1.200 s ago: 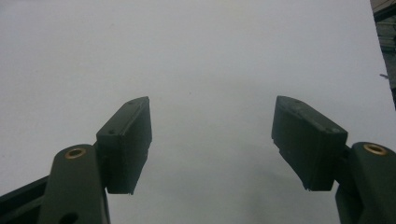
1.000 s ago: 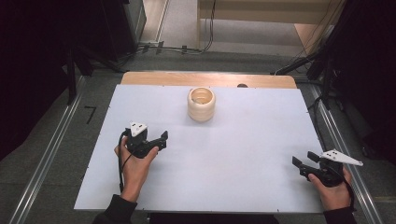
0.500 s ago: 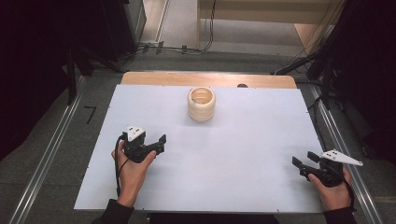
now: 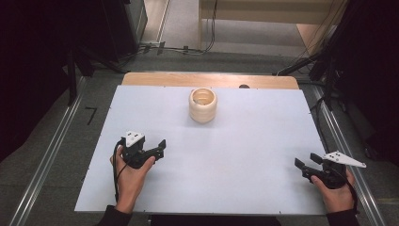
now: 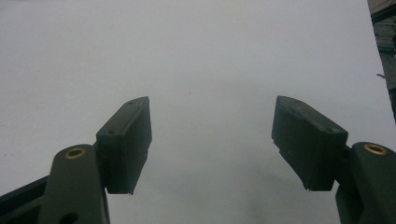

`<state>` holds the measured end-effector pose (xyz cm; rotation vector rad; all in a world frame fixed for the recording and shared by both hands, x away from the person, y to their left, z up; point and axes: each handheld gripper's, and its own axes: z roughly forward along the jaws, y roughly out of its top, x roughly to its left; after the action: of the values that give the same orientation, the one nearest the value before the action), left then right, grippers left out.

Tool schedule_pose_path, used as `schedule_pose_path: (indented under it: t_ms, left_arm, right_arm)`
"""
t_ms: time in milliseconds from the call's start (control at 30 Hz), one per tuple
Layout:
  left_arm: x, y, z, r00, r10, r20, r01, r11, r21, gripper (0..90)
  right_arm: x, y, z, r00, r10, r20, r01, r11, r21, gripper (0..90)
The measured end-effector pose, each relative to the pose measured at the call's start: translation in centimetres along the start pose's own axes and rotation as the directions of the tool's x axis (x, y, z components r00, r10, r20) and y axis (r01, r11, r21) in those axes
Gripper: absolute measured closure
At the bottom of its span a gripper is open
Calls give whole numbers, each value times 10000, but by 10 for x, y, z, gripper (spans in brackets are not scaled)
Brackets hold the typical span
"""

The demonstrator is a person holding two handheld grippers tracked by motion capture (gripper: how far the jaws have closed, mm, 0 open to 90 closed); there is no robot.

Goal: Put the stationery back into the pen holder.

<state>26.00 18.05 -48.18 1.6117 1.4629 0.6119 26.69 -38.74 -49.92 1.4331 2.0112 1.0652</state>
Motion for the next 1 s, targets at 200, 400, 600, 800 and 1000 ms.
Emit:
schedule_pose_path:
  t_ms: [200,400,600,800,1000]
  left_arm:
    - [3,-4,-3,10000,-51,9,51,10000,75,181]
    - [5,-7,-7,10000,-82,13,82,9999,109,179]
    - [8,-11,-10,9999,-115,-5,115,9998,130,179]
    - [9,-13,-13,9999,-107,-2,107,9999,116,179]
    - [11,-17,-17,9999,-153,-4,153,9998,114,179]
  right_arm:
    - [0,0,0,10000,-3,8,4,10000,-8,275]
    - [0,0,0,10000,-6,0,6,10000,-4,275]
    - [0,0,-1,10000,-18,10,18,10000,5,275]
    - [1,0,-1,10000,13,34,-13,10000,20,275]
    - [0,0,-1,10000,-30,34,30,10000,-10,275]
